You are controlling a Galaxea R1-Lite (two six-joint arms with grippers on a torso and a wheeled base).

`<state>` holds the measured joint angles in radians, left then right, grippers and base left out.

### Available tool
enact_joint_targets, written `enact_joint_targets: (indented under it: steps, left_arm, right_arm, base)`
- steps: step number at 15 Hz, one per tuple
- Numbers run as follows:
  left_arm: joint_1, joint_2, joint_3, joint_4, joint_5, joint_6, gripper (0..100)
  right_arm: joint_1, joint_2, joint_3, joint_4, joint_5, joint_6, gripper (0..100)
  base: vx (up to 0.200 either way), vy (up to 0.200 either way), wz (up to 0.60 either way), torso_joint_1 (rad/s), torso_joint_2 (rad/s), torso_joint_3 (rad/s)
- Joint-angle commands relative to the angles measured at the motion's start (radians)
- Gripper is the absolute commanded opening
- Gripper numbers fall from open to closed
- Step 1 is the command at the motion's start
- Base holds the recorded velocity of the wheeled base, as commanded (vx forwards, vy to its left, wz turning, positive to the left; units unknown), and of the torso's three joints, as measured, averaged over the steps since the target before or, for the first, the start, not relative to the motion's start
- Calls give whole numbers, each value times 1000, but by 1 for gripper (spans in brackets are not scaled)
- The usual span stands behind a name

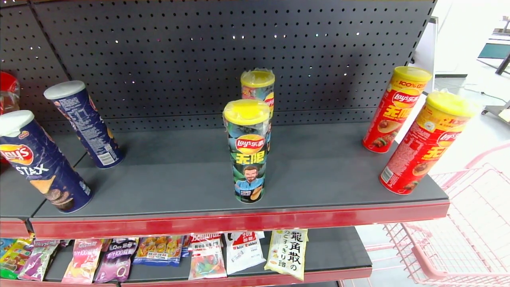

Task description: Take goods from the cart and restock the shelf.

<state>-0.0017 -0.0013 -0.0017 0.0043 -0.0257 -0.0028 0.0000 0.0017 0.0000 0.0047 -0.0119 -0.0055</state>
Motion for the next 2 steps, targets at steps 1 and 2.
enact_joint_targets:
  steps: [1,2]
  left_arm:
    - [0,1,0,0,0,0,100]
    - [0,1,0,0,0,0,100]
  right_arm:
    - [2,0,-2,1,0,-1,100]
    - [2,0,-2,0,0,-2,100]
  base:
    - [0,0,0,0,0,0]
    - [0,0,0,0,0,0]
